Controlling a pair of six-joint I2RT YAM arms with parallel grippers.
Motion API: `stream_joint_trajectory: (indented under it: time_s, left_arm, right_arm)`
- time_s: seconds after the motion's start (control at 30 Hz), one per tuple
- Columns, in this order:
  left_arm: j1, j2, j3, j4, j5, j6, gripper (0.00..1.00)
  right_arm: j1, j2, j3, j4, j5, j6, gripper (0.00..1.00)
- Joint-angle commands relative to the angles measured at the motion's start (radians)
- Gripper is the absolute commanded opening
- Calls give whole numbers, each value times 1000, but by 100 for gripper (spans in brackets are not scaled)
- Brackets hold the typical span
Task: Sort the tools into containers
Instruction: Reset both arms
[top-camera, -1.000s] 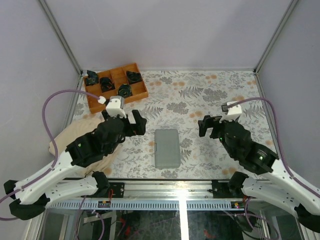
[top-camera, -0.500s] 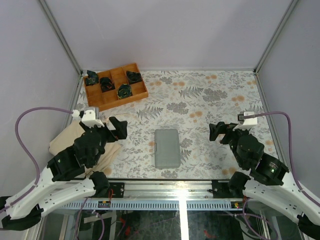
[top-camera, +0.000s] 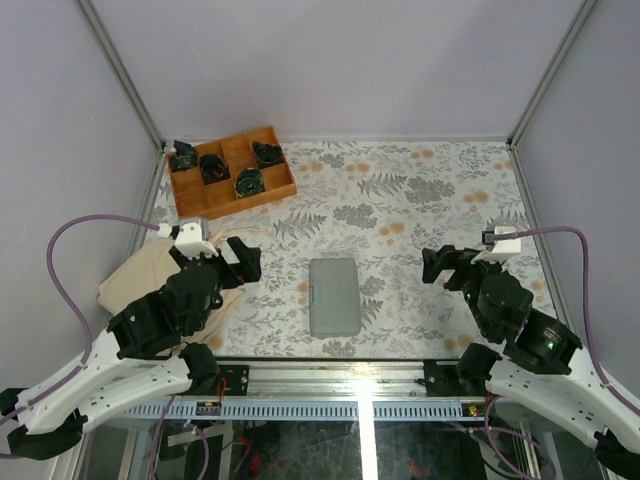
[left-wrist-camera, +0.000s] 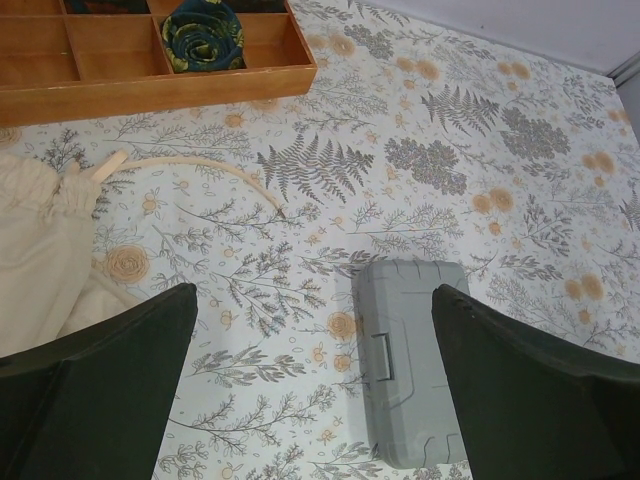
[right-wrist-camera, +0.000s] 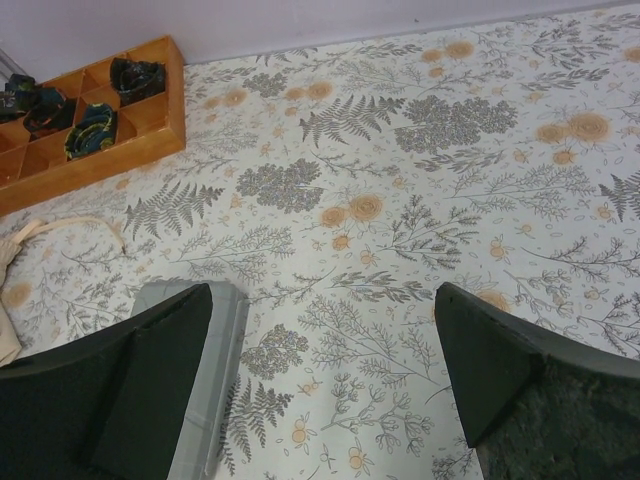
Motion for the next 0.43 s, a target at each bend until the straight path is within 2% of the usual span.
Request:
stream_joint_trajectory:
  time_s: [0.0, 0.4]
  left_arm:
    - [5, -12, -8, 28, -15, -16, 100]
    - [5, -22, -55, 89, -12, -25, 100]
  right_arm:
    - [4, -19, -15, 8, 33, 25, 99]
    - [5, -11, -15, 7, 50, 20, 99]
